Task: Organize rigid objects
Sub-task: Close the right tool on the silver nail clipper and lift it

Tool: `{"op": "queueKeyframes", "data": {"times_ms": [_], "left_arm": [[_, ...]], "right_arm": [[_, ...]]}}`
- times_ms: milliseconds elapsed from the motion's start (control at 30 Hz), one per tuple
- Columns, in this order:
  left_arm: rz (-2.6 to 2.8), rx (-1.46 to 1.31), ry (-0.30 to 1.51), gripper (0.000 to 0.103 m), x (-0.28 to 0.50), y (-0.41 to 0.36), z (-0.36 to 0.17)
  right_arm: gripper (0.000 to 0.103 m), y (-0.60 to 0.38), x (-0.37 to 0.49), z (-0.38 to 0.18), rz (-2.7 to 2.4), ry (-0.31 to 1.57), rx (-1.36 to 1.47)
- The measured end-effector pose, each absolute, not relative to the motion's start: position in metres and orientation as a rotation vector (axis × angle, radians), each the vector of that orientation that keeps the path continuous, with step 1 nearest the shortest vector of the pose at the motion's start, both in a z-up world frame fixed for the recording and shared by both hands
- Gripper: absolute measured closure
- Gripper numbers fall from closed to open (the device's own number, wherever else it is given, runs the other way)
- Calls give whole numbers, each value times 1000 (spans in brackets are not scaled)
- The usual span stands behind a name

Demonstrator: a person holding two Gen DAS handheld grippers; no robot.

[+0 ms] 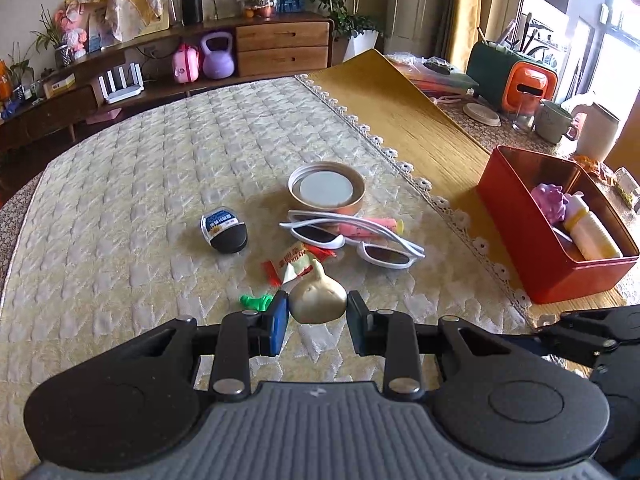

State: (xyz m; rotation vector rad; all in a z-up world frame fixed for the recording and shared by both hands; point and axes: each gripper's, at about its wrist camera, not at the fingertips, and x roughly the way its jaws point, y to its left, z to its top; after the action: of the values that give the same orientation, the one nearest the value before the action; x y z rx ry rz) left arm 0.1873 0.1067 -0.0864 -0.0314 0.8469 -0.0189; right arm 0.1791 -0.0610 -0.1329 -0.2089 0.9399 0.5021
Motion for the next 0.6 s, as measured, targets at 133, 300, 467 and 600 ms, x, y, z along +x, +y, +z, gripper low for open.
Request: {"op": "queueKeyframes", "data": {"times_ms": [133, 300, 467, 600], "left_arm": [[-24, -33, 855, 72, 188, 109, -91], [-29, -43, 862, 72, 190, 110, -95], [-39, -44, 869, 72, 191, 107, -97], [-51, -37, 878, 72, 190, 103, -97]], "right_arm": [[74, -51, 179, -138, 500, 944, -241], [93, -54, 184, -139, 477, 944, -234], [97, -58, 184, -139, 487, 939, -236], [98, -62, 184, -137, 481, 940, -210]]}}
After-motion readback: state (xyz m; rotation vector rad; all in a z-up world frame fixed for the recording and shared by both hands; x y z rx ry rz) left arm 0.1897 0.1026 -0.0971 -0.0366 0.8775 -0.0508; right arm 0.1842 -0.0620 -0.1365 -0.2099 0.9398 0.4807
